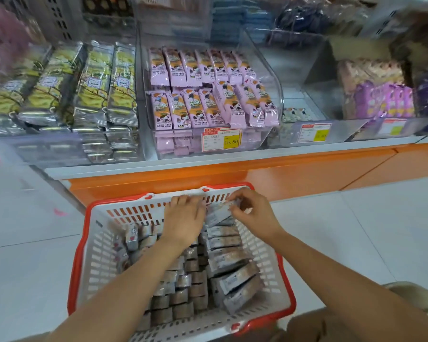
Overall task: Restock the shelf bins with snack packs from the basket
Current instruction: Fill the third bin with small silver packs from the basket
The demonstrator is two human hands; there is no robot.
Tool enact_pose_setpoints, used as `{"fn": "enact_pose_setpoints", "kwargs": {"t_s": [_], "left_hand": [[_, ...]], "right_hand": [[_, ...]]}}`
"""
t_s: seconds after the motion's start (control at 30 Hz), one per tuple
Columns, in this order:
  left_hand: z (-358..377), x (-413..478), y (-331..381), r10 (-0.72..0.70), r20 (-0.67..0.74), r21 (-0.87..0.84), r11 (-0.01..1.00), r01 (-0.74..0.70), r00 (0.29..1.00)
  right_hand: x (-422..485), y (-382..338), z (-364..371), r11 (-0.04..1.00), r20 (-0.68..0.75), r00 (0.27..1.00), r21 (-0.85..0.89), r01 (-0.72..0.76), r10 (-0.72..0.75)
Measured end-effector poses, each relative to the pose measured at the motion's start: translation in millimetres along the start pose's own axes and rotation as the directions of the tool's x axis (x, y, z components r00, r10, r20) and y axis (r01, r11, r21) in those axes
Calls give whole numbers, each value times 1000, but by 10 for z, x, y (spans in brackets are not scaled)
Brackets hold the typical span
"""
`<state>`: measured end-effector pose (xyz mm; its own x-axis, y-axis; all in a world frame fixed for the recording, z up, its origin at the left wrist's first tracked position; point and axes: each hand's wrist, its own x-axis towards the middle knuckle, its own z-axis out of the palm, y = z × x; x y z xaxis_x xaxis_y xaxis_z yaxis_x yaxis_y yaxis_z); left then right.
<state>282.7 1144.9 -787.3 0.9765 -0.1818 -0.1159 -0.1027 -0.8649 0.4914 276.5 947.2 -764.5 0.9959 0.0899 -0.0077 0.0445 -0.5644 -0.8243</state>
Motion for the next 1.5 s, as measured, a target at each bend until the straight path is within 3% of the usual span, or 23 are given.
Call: {"fn": "enact_pose_setpoints", "kwargs": {"t_s": [0.07,0.1,0.17,0.2,0.3,0.4,0.5,0.57,0.63,0.73,0.8,0.93,1.0,1.27,1.37,1.5], "left_hand": [[-97,39,244,-154,143,-366,910,197,978],[-157,37,366,-202,207,-554,782,285,957],[-270,29,576,-250,268,-751,550,364,930],[-321,16,665,-251,260,-792,498,355,932],[-439,-8,908,-225,175,-856,446,261,958],[-518,27,1095,-144,91,-848,507,153,985],[-624,81,1272,-18,-34,-759,651,-15,999],[-713,112,1404,105,-146,-579,797,-171,984],[-788,148,1529,226,-313,-387,857,-341,922],[-862,278,1624,395,-531,-49,869,-493,749],[-853,433,1605,511,-530,213,853,-477,677],[-711,643,1479,563,-339,506,784,-359,754],[-606,698,1403,563,-314,560,760,-330,764],[-435,844,1322,614,-388,681,694,-236,687],[-398,883,1309,622,-407,684,693,-227,669],[-387,900,1303,622,-408,689,690,-221,669]], "right_hand": [[-41,-179,-190,992,-71,997,125,32,-23],[-69,-246,-282,985,-96,994,163,60,-45],[-133,-345,-457,977,-125,988,182,114,-92],[-168,-373,-540,977,-123,986,167,133,-114],[-274,-432,-779,984,-62,989,110,143,-137],[-351,-472,-1006,984,-42,985,45,170,-168],[-370,-534,-1267,973,-49,973,-68,221,-225],[-351,-581,-1479,961,-79,962,-111,253,-262],[-299,-614,-1704,954,-154,945,-130,270,-288],[-156,-644,-2038,946,-302,900,-178,270,-314],[-6,-617,-2241,945,-377,872,-217,245,-313],[443,-469,-2503,946,-464,852,-306,102,-242],[680,-380,-2552,937,-491,849,-350,13,-194],[1350,-127,-2562,792,-418,908,-546,-273,25],[1478,-99,-2570,759,-355,916,-540,-362,185],[1543,-81,-2580,757,-303,908,-509,-410,289]]}}
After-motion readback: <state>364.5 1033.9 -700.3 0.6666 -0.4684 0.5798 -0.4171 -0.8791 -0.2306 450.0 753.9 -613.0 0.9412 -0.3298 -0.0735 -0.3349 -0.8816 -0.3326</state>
